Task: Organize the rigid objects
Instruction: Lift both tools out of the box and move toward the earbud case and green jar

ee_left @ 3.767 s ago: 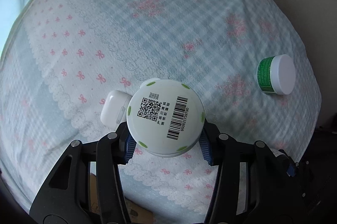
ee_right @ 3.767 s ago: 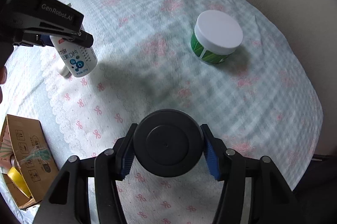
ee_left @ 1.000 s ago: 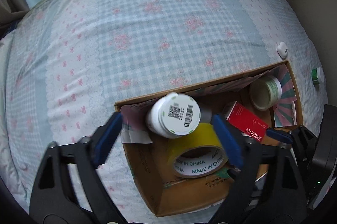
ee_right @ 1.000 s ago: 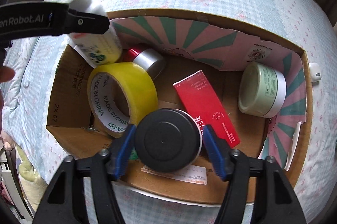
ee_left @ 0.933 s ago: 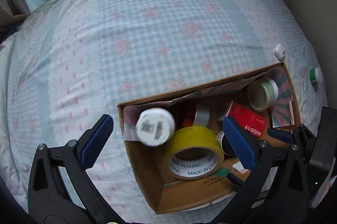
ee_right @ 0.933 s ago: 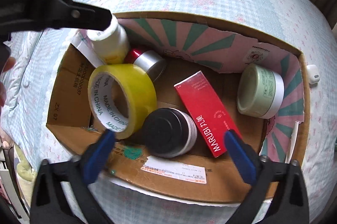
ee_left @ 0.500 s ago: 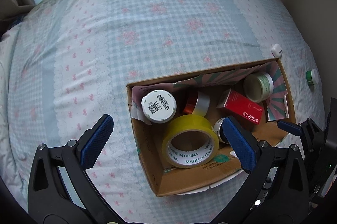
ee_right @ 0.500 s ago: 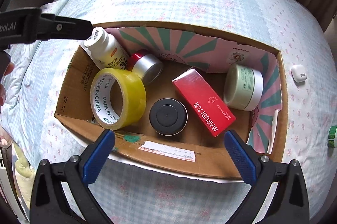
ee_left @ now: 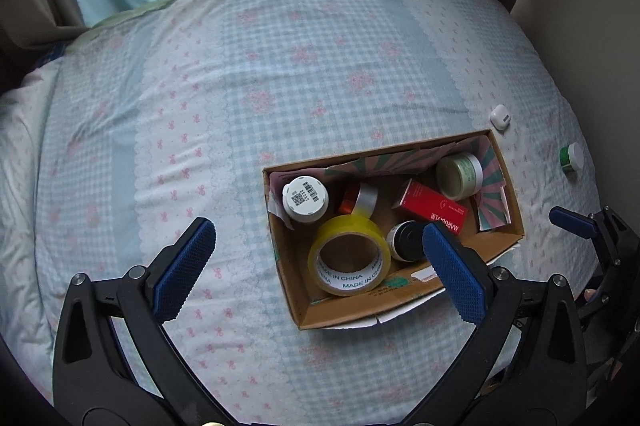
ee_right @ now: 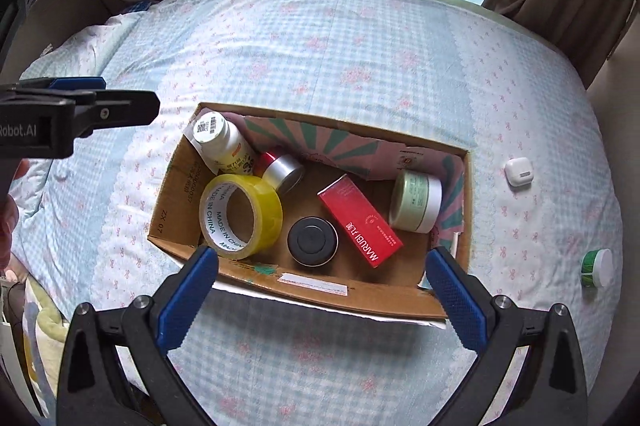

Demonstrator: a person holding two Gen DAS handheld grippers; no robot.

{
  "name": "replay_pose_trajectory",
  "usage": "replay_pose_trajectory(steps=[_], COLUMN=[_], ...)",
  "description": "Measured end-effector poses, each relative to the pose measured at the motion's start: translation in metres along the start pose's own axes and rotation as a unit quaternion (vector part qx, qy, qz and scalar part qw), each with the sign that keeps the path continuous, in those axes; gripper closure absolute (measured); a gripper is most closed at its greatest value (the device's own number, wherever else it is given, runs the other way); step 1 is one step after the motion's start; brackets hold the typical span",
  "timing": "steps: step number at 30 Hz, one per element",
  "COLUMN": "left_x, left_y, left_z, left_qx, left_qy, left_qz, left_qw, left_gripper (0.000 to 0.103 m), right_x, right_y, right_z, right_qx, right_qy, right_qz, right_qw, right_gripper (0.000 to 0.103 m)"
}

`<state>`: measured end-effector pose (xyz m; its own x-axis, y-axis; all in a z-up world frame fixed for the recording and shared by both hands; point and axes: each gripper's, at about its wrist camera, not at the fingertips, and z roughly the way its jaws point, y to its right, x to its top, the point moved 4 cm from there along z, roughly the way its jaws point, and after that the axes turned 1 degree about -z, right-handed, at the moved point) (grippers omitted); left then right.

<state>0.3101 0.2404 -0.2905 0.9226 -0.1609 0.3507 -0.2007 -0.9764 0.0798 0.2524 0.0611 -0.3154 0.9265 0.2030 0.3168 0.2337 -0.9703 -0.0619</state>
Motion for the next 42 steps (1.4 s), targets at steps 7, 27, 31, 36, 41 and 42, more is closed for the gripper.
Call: replay_pose_trajectory(steps=[7,27,31,36,41,42], left_x=[0.005,0.065,0.081,0.094,0.096,0.096], left_y=[0.042,0.290,0.327,0.367,0.399,0.403], left_z=[-0.048,-0.022,0.023,0.086,0.164,0.181], left_qx=[-0.008,-0.028,-0.021,-0.021,-0.023,-0.021], left_qy=[0.018,0.030,0.000,-0.039,-0.090,-0.101], left_qz=[0.021,0.152,0.177,0.227,0.262,0.265], left_qw=[0.9996,0.9876,0.9840,0.9729,0.9607,0.9588], left_gripper=[0.000,0.000,0.000,0.000,0.000,0.000], right_x=[-0.005,-0.076,-0.093,-0.112,-0.124,-0.125], right_y=[0.042,0.288,0.336,0.384,0.424,0.432], right_z=[-0.066,-0.177,-0.160,-0.128,-0.082,-0.072], right_qx=[-0.018,-0.127,-0.123,-0.116,-0.115,-0.112], right_qy=[0.023,0.083,0.081,0.065,0.034,0.030], right_qz=[0.079,0.233,0.260,0.298,0.329,0.335], right_qw=[0.996,0.961,0.954,0.945,0.937,0.935], right_gripper=[0.000,0.000,0.000,0.000,0.000,0.000])
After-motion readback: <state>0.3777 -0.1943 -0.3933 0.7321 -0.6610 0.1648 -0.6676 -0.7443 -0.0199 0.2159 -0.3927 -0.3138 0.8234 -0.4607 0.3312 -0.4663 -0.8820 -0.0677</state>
